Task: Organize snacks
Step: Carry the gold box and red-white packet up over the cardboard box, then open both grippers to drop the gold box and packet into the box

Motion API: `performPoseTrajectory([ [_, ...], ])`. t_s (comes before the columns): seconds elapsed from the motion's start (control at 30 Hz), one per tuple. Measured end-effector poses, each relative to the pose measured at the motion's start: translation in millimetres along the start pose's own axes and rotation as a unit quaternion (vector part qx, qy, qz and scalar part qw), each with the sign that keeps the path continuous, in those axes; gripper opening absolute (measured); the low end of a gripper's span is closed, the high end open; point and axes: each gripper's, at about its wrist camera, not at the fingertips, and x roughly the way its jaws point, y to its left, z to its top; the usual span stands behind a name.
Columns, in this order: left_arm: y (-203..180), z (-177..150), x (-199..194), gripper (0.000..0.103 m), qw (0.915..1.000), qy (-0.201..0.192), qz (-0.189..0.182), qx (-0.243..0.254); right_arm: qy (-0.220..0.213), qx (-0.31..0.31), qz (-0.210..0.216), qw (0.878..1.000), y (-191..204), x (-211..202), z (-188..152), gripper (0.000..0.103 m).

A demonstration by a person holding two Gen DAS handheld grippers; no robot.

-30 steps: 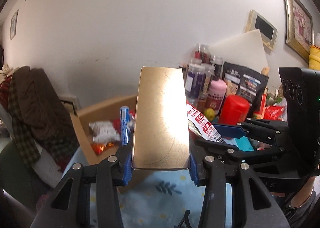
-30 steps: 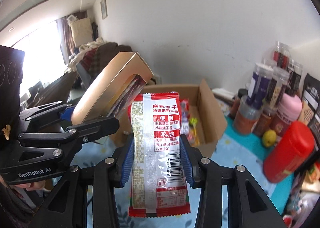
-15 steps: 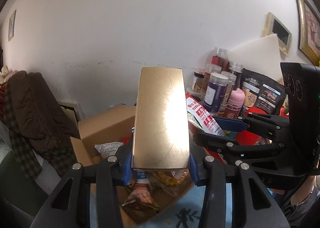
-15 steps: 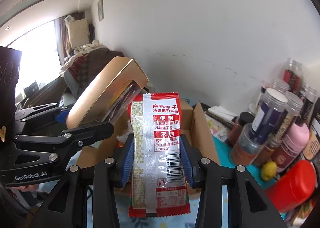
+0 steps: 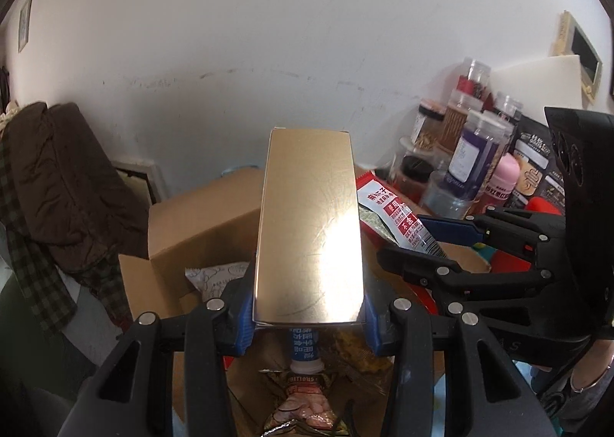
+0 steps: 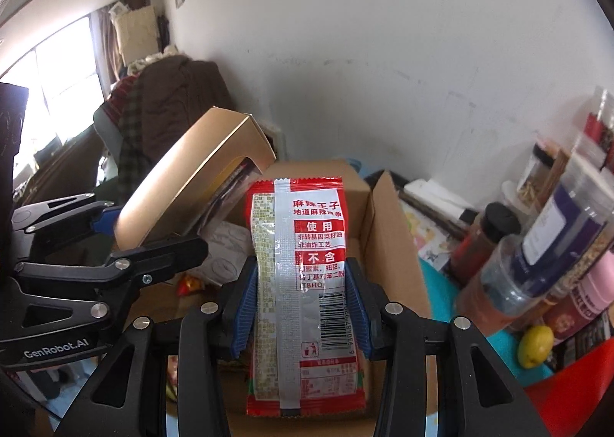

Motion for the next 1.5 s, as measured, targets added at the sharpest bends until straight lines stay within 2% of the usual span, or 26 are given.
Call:
performPoseTrajectory([
  [0.43, 7, -19, 28, 0.044, 0.9952, 0.089, 0.037, -0.019, 0.054, 0.021, 0.001, 0.998, -10, 28, -20, 0.043],
  [0.57, 5, -25, 36, 0.044, 0.9925, 0.116, 0.036, -0.018, 0.067, 0.028, 0.003, 0.997, -11, 32, -27, 0.043],
  [0.9, -6, -27, 41, 0.044, 0.9885, 0.144, 0.046, 0.001, 0.082, 0.02, -0.009, 0.996, -10, 40, -33, 0.044],
  [1.07, -6, -27, 43, 0.045, 0.9865, 0.157, 0.047, -0.003, 0.087, 0.017, -0.013, 0.996, -8, 40, -32, 0.051],
  [1.17, -8, -26, 38, 0.046, 0.9867, 0.152, 0.058, -0.004, 0.088, 0.012, -0.022, 0.996, -6, 36, -31, 0.053],
  [1.3, -9, -21, 21, 0.048, 0.9898, 0.122, 0.073, -0.001, 0.084, 0.001, -0.037, 0.996, -3, 28, -30, 0.054],
  [1.37, -11, -17, 13, 0.061, 0.9908, 0.11, 0.078, -0.001, 0.081, 0.001, -0.039, 0.996, -2, 22, -28, 0.054],
  [1.5, -14, -9, -6, 0.065, 0.993, 0.079, 0.088, -0.008, 0.065, 0.001, -0.043, 0.997, -1, 4, -23, 0.054],
])
